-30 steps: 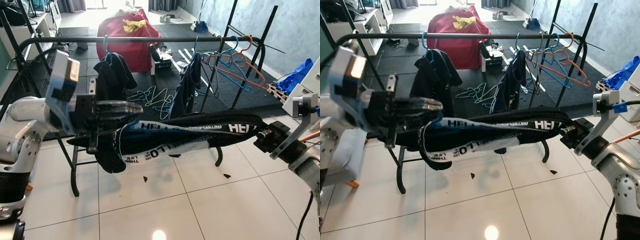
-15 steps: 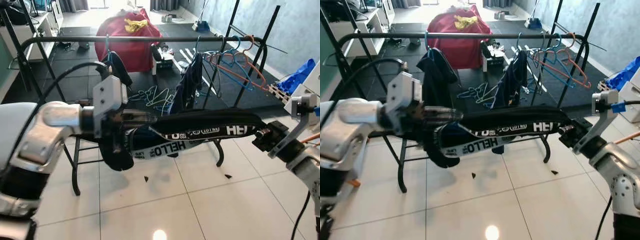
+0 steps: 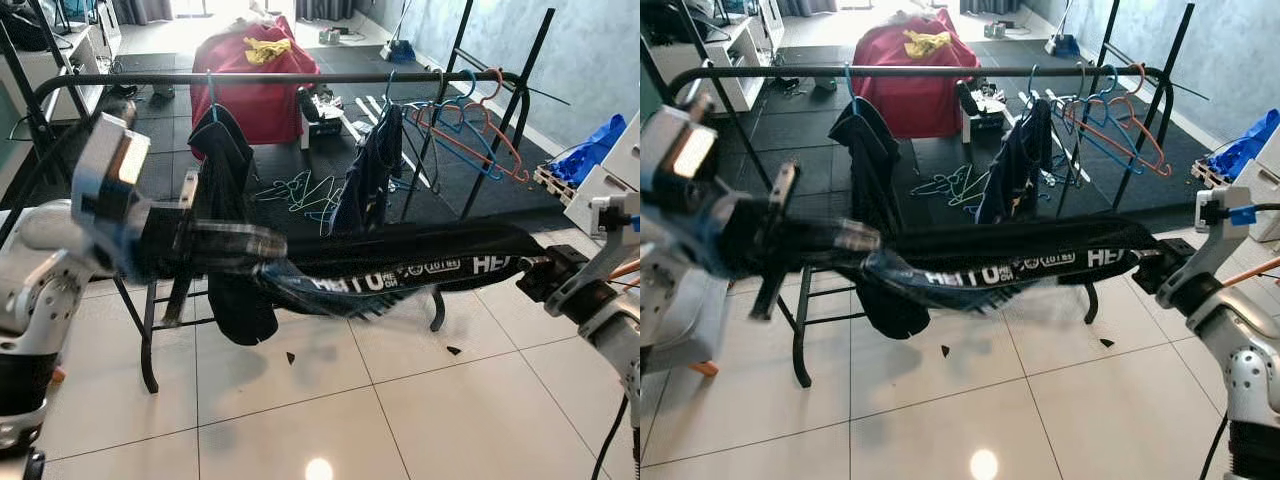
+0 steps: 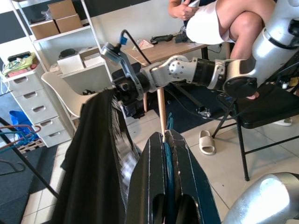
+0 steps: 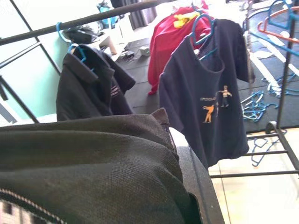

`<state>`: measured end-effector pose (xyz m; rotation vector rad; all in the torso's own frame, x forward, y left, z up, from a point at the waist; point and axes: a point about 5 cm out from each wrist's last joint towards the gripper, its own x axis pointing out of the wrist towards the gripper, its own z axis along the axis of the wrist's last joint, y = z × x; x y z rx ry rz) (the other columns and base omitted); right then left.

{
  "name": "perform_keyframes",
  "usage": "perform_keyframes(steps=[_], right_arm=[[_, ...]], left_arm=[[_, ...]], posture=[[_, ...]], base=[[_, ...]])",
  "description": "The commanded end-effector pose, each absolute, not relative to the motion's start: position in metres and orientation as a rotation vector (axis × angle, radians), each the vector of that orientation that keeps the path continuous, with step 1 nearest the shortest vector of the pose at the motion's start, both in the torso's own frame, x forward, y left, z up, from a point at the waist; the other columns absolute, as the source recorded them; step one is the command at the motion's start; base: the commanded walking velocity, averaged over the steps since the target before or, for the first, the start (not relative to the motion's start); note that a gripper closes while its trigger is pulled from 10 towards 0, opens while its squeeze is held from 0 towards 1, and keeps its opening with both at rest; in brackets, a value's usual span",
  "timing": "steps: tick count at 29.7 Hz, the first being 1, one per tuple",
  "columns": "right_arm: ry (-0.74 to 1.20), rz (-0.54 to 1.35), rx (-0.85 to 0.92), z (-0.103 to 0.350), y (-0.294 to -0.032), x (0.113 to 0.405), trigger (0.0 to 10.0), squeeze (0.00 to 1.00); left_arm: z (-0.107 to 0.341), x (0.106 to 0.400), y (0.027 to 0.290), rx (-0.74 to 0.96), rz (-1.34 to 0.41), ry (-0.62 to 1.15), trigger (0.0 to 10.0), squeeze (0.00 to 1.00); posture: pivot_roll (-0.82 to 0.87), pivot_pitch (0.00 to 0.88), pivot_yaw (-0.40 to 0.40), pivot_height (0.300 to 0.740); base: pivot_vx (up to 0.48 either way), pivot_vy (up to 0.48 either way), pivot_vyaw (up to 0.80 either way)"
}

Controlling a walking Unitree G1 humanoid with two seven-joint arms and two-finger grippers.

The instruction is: Hang hanger

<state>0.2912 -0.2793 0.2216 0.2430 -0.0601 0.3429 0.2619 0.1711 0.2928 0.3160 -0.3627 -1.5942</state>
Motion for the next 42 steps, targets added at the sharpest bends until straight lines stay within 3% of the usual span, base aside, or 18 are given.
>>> perform_keyframes(steps=[1, 7, 15, 17, 19, 20, 21, 22, 23, 26, 34, 37, 40, 41, 42], right_arm=[[-0.078, 0.274, 0.231, 0.225, -0.292, 0.29, 0.0, 0.0], [-0.026, 0.244, 0.229, 0.214, -0.292, 0.292, 0.0, 0.0], [0.033, 0.274, 0.211, 0.198, -0.277, 0.294, 0.0, 0.0], [0.044, 0.272, 0.207, 0.194, -0.271, 0.298, 0.0, 0.0], [0.044, 0.272, 0.207, 0.194, -0.271, 0.298, 0.0, 0.0], [0.002, 0.266, 0.236, 0.2, -0.264, 0.305, 0.0, 0.0], [-0.025, 0.266, 0.257, 0.204, -0.26, 0.309, 0.0, 0.0], [-0.025, 0.266, 0.257, 0.204, -0.26, 0.309, 0.0, 0.0], [-0.056, 0.273, 0.277, 0.21, -0.254, 0.315, 0.0, 0.0], [-0.056, 0.289, 0.282, 0.211, -0.247, 0.32, 0.0, 0.0], [0.024, 0.333, 0.257, 0.194, -0.231, 0.323, 0.0, 0.0], [0.182, 0.349, 0.176, 0.159, -0.225, 0.318, 0.0, 0.0], [0.208, 0.346, 0.191, 0.151, -0.224, 0.316, 0.0, 0.0], [0.224, 0.348, 0.204, 0.143, -0.224, 0.312, 0.3, 0.0], [0.224, 0.348, 0.204, 0.143, -0.224, 0.312, 0.3, 0.0]], left_arm=[[0.287, 0.256, 0.174, 0.381, -1.634, -0.294, 10.0, 0.0], [0.293, 0.259, 0.165, 0.281, -1.612, -0.388, 10.0, 0.0], [0.323, 0.287, 0.157, -0.038, -1.351, -0.614, 10.0, 0.0], [0.334, 0.307, 0.152, -0.305, -1.18, -0.673, 10.0, 0.0], [0.334, 0.307, 0.152, -0.305, -1.18, -0.673, 10.0, 0.0], [0.326, 0.324, 0.136, -0.626, -1.02, -0.648, 10.0, 0.0], [0.318, 0.329, 0.128, -0.741, -0.961, -0.615, 10.0, 0.0], [0.318, 0.329, 0.128, -0.741, -0.961, -0.615, 10.0, 0.0], [0.308, 0.334, 0.119, -0.923, -0.868, -0.574, 10.0, 0.0], [0.303, 0.339, 0.115, -1.085, -0.747, -0.549, 10.0, 0.0], [0.304, 0.347, 0.118, -1.2, -0.613, -0.56, 10.0, 0.0], [0.311, 0.353, 0.129, -1.05, -0.549, -0.598, 10.0, 0.0], [0.309, 0.356, 0.134, -1.022, -0.519, -0.584, 10.0, 0.0], [0.305, 0.357, 0.138, -0.897, -0.492, -0.568, 10.0, 0.0], [0.305, 0.357, 0.138, -0.897, -0.492, -0.568, 10.0, 0.0]], posture=[[-0.06, 0.091, -0.033, 0.74], [-0.06, 0.092, -0.035, 0.74], [-0.07, 0.095, -0.034, 0.74], [-0.07, 0.097, -0.034, 0.74], [-0.07, 0.097, -0.034, 0.74], [-0.07, 0.097, -0.031, 0.74], [-0.07, 0.097, -0.03, 0.74], [-0.07, 0.097, -0.03, 0.74], [-0.07, 0.098, -0.032, 0.74], [-0.07, 0.098, -0.035, 0.74], [-0.06, 0.099, -0.038, 0.74], [-0.06, 0.099, -0.038, 0.74], [-0.06, 0.102, -0.037, 0.74], [-0.06, 0.103, -0.036, 0.74], [-0.06, 0.103, -0.036, 0.74]], base=[[0.0, 0.0, 0.0], [0.0, 0.0, 0.0], [0.0, 0.0, 0.0], [0.0, 0.0, 0.0], [0.0, 0.0, 0.0], [0.0, 0.0, 0.0], [0.0, 0.0, 0.0], [0.0, 0.0, 0.0], [0.0, 0.0, 0.0], [0.0, 0.0, 0.0], [0.0, 0.0, 0.0], [0.0, 0.0, 0.0], [0.0, 0.0, 0.0], [0.0, 0.0, 0.0], [0.0, 0.0, 0.0]])
